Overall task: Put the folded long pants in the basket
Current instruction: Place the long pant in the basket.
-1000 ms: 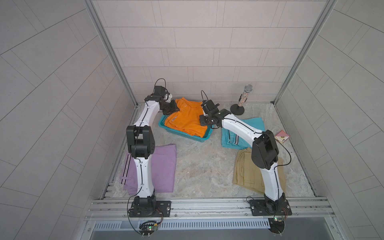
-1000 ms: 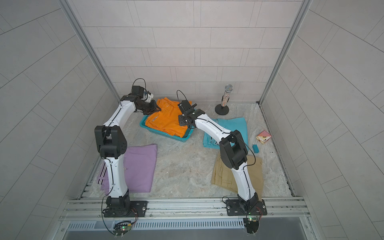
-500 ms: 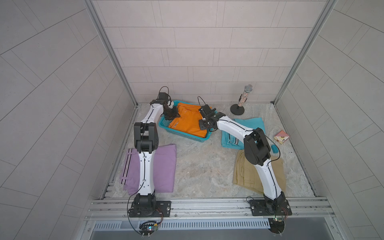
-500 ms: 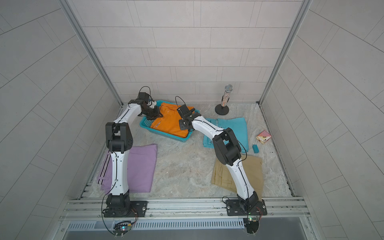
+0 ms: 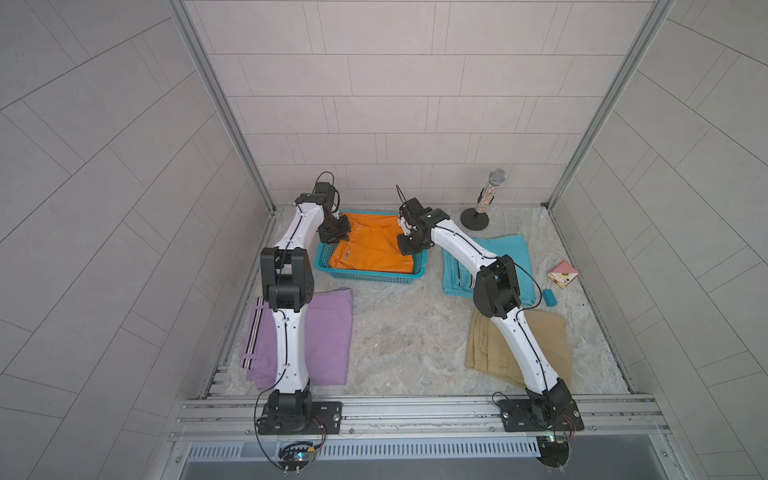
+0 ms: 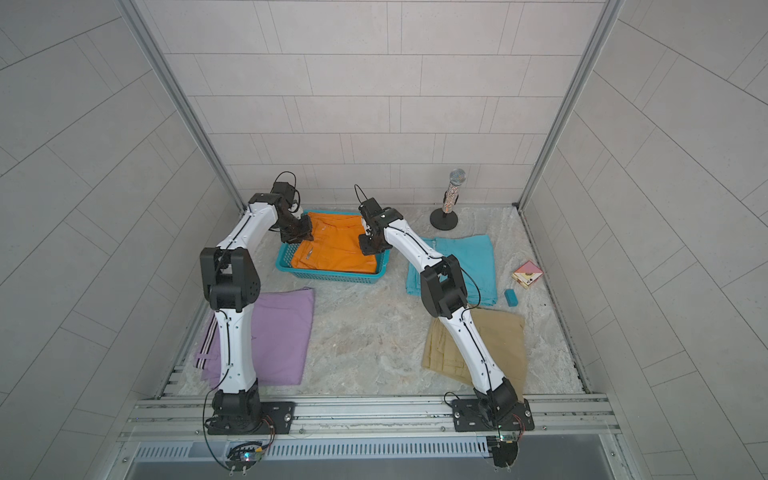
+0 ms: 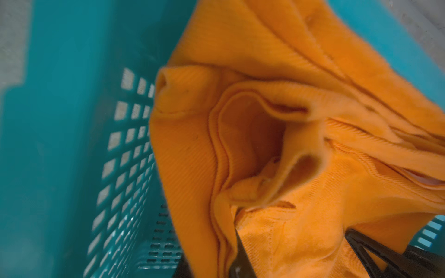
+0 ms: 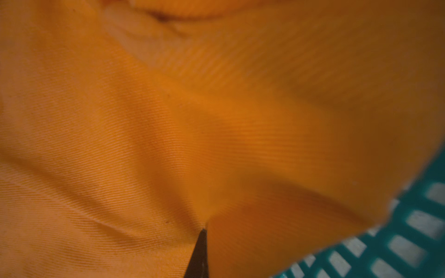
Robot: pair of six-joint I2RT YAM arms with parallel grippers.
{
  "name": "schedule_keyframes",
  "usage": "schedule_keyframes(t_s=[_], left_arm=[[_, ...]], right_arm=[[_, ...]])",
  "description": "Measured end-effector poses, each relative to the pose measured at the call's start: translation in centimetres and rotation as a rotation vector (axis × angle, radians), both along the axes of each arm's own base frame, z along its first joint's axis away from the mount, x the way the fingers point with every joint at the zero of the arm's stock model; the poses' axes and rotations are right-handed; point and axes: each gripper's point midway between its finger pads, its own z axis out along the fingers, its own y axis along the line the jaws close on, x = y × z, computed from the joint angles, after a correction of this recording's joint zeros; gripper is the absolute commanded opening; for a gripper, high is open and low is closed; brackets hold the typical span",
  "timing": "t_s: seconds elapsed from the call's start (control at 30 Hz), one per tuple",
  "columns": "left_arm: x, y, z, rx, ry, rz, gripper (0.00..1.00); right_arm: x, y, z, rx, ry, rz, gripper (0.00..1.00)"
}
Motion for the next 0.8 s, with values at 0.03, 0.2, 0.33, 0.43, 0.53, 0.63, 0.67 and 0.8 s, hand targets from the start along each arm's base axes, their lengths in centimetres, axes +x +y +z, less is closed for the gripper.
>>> schedule_keyframes(t_s=[0.03, 0.2, 0.33, 0.43, 0.53, 0.63, 0.67, 0.8], left_arm=[[-0.1, -0.1, -0.1, 0.000, 0.005, -0.001, 0.00], [-0.5, 0.1, -0.7, 0.016, 0.046, -0.006, 0.31], [0.0, 0.4, -0.1, 0.017, 0.030, -0.015, 0.61], [0.3, 0.3, 1.5, 0.017, -0.004, -0.006, 0.66], [0.0, 0.6, 3.5, 0.021, -0.035, 0.008, 0.63], [-0.2, 0.4, 6.4, 0.014, -0.084, 0.024, 0.49], [-0.2, 0.4, 7.4, 0.010, -0.104, 0.028, 0.44], [0.3, -1.1, 10.4, -0.025, -0.176, 0.015, 0.33]], right_arm=[[-0.4, 0.0, 0.1, -0.002, 0.013, 0.006, 0.03], [-1.6, -0.1, -0.2, -0.028, 0.052, 0.020, 0.27], [-2.3, -0.5, 0.7, -0.061, 0.053, 0.022, 0.44], [-2.7, -1.1, 2.7, -0.096, 0.016, 0.017, 0.52], [-2.4, -1.4, 6.2, -0.099, -0.060, 0.007, 0.52], [-1.8, -1.5, 10.1, -0.071, -0.149, -0.011, 0.52], [-1.7, -1.5, 11.0, -0.059, -0.170, -0.016, 0.52], [-1.1, -0.6, 13.2, -0.006, -0.234, -0.032, 0.49]])
